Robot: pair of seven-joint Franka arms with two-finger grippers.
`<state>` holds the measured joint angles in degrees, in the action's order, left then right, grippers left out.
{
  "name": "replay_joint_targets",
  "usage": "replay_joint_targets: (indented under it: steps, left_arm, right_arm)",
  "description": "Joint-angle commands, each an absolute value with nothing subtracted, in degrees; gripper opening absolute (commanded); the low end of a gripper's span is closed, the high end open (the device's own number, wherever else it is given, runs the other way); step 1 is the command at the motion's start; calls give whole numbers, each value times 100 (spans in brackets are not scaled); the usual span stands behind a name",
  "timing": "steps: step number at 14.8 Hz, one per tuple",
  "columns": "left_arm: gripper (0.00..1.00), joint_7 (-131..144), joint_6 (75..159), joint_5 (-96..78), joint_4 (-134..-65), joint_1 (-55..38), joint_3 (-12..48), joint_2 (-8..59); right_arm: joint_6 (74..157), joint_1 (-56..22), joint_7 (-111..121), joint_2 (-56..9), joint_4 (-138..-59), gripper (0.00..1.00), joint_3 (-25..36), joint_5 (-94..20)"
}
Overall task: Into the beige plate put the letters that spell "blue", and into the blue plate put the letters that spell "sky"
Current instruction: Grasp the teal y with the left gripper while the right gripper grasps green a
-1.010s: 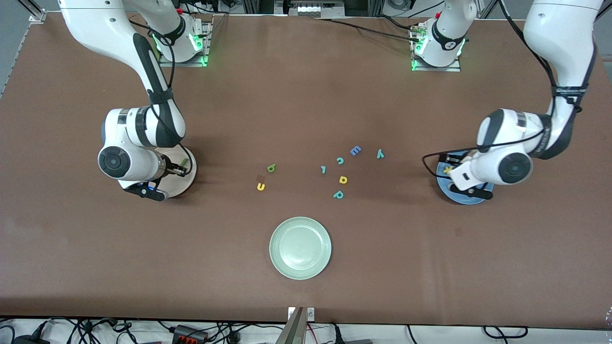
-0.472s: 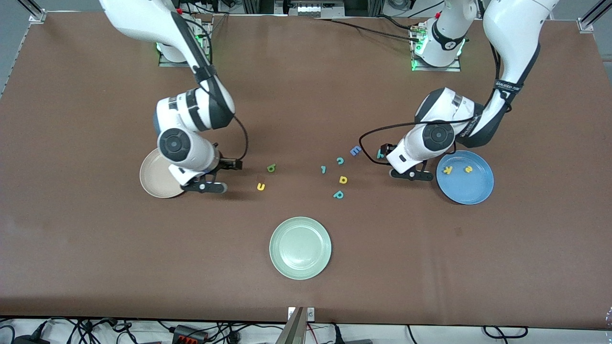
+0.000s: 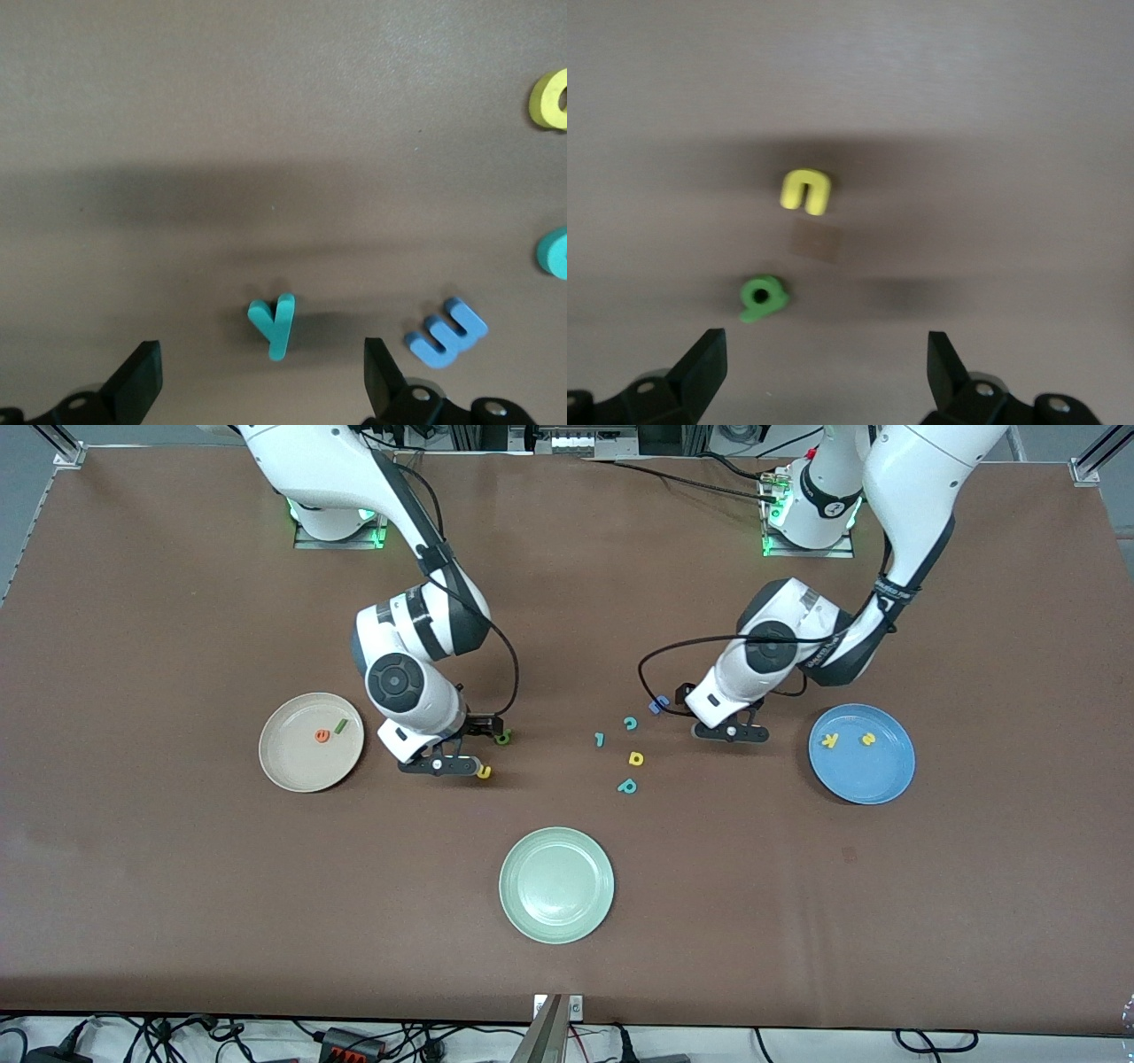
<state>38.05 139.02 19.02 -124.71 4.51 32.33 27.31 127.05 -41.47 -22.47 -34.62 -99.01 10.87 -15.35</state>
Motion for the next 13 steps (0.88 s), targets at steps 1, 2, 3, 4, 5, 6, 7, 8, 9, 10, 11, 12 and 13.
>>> replay_joint_targets:
  steps: [1, 2, 3, 4, 5, 6, 7, 8, 9, 10, 11, 12, 13]
  left_arm:
    - [100, 4385, 14202, 2513, -12480, 501, 3234, 2935]
    - [100, 4394, 14264, 2514, -12489, 510, 3234, 2953]
    - [100, 4403, 14265, 2514, -12489, 510, 3234, 2953]
    - [94, 4403, 14265, 2522, -12489, 518, 3234, 2953]
    - [85, 4369, 14265, 2522, -12489, 536, 3226, 2971]
    - [74, 4368, 14273, 2531, -12489, 571, 3234, 2988]
    - [64, 4368, 14273, 2531, -12489, 571, 3234, 3014]
    - [59, 4368, 14273, 2531, -12489, 571, 3234, 3032]
    - [54, 4368, 14273, 2531, -12489, 571, 3234, 3058]
    - [49, 4368, 14273, 2531, -12489, 571, 3234, 3067]
    - [43, 4368, 14273, 2531, -12489, 571, 3234, 3076]
    - [37, 4368, 14273, 2531, -12489, 571, 3243, 3076]
    - [27, 4368, 14273, 2531, -12489, 571, 3243, 3085]
  right_arm:
    - [13042, -4516, -2197, -3840, -9546, 100, 1116, -1635]
    - [13078, -4596, -2197, -3937, -9475, 100, 1116, -1626]
    - [13139, -4692, -2197, -4007, -9475, 100, 1116, -1600]
    - [13279, -4798, -2180, -4043, -9483, 100, 1116, -1582]
    - [13341, -4868, -2188, -4113, -9492, 100, 1125, -1582]
    - [13359, -4895, -2180, -4165, -9510, 100, 1134, -1539]
    - [13385, -4887, -2171, -4201, -9518, 100, 1134, -1425]
    - [13421, -4895, -2171, -4201, -9536, 100, 1125, -1293]
    - [13412, -4896, -2145, -4201, -9554, 100, 1125, -1214]
    - [13403, -4896, -2084, -4201, -9554, 98, 1125, -1204]
    - [13403, -4878, -2048, -4201, -9562, 96, 1125, -1213]
    - [13412, -4869, -2048, -4201, -9554, 93, 1125, -1204]
    - [13438, -4860, -2039, -4201, -9554, 92, 1125, -1195]
